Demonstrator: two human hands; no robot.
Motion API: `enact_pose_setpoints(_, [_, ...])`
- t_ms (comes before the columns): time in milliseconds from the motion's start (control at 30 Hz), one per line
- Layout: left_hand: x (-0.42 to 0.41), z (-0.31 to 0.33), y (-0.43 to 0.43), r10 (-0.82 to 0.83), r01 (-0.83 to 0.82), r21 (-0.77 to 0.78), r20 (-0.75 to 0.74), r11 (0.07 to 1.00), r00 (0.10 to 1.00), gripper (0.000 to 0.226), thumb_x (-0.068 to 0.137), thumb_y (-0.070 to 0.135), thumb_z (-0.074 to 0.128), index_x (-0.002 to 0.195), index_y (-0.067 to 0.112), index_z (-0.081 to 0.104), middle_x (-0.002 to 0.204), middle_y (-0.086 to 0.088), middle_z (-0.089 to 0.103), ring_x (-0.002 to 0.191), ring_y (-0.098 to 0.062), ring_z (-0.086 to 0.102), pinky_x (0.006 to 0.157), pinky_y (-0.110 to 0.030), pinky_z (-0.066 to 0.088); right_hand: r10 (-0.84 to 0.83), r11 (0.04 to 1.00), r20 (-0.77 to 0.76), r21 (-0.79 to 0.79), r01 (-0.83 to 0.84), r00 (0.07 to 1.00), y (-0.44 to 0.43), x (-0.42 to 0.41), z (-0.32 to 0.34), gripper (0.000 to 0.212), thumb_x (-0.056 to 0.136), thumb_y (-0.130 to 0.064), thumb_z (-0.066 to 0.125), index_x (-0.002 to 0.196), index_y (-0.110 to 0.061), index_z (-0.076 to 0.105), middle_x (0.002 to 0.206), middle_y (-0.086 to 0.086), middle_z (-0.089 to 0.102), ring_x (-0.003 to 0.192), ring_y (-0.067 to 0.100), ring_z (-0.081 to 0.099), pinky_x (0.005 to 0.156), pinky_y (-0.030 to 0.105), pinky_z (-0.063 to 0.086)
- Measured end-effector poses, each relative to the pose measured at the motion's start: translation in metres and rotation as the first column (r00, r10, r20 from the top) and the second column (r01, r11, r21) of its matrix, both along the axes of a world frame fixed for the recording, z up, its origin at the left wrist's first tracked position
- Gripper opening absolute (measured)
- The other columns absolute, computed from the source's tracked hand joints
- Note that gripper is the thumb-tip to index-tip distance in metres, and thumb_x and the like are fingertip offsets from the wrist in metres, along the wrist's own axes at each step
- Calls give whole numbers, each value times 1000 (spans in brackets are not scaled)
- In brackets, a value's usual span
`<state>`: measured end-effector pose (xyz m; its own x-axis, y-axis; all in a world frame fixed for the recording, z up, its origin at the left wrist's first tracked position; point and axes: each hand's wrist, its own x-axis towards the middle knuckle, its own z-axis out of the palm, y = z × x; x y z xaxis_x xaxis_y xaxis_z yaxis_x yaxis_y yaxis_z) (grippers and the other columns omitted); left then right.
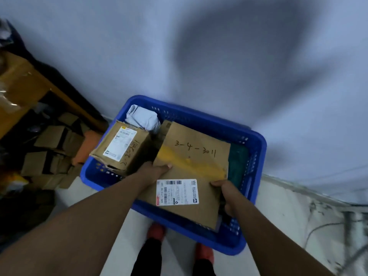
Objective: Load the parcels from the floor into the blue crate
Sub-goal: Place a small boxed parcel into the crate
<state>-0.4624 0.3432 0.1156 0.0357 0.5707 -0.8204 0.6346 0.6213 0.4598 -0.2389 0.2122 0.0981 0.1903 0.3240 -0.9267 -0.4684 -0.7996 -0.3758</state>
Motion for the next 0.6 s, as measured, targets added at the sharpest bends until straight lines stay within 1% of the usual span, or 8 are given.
enact_pose_setpoints(67, [-3,-15,16,-84,84,1,-13,996,996,57,82,56,75,121,17,60,114,-6,69,96,-26,67,90,-41,53,2,1000,27,-25,-1,1000,6,-12,-17,8,94,-18,59,102,-16,59,104,9,60,88,26,54,70,36,42])
enact_pose_setpoints(167, [-12,-28,25,-204,207,54,-58,977,977,10,94,27,70,94,22,61,94,-1,66,82,-16,63,70,-30,50,-30,998,78,-48,33,996,19,-36,-39,31,90,-17,64,118,-8,57,106,13,61,90,29,58,68,35,46])
enact_pose_setpoints(267, [-27,-48,22,-426,442,41,-195,896,883,10,97,26,58,89,20,59,94,-5,67,85,-20,65,76,-33,55,-35,996,95,-73,42,995,27,-60,-56,53,80,-14,67,130,-7,51,116,16,63,98,33,63,68,36,51])
enact_pose_setpoints(333, [-36,-61,20,-493,525,48,-280,850,824,13,97,31,55,98,19,59,104,-7,68,90,-23,64,81,-35,55,-9,996,142,-86,22,990,35,-70,-55,53,80,-11,67,130,-11,49,119,14,62,101,31,62,72,37,53])
enact_pose_setpoints(400, [-42,-65,18,-465,496,74,-255,865,848,17,97,33,57,108,21,55,109,-8,66,92,-24,61,83,-34,51,32,995,206,-99,-11,978,46,-74,-55,50,79,-9,67,126,-14,51,119,13,63,102,31,62,84,42,54])
enact_pose_setpoints(467, [-46,-71,13,-481,522,116,-261,845,837,40,96,33,56,132,20,46,126,-13,61,102,-28,63,87,-37,53,64,990,246,-137,-31,967,54,-75,-56,50,78,-8,68,125,-12,53,118,12,64,103,31,62,87,42,53])
enact_pose_setpoints(533, [-51,-78,7,-526,594,183,-314,784,791,70,98,28,54,158,16,19,154,-18,35,127,-34,54,102,-40,49,89,987,270,-155,-48,959,57,-75,-54,40,80,-6,69,118,-9,55,113,12,64,99,29,61,83,38,51])
enact_pose_setpoints(600, [-52,-83,3,-562,636,246,-311,731,766,79,100,27,55,162,18,7,167,-15,4,147,-35,33,116,-42,39,97,986,288,-156,-53,953,57,-75,-53,23,83,-5,69,102,-11,57,104,10,63,89,25,60,75,33,46])
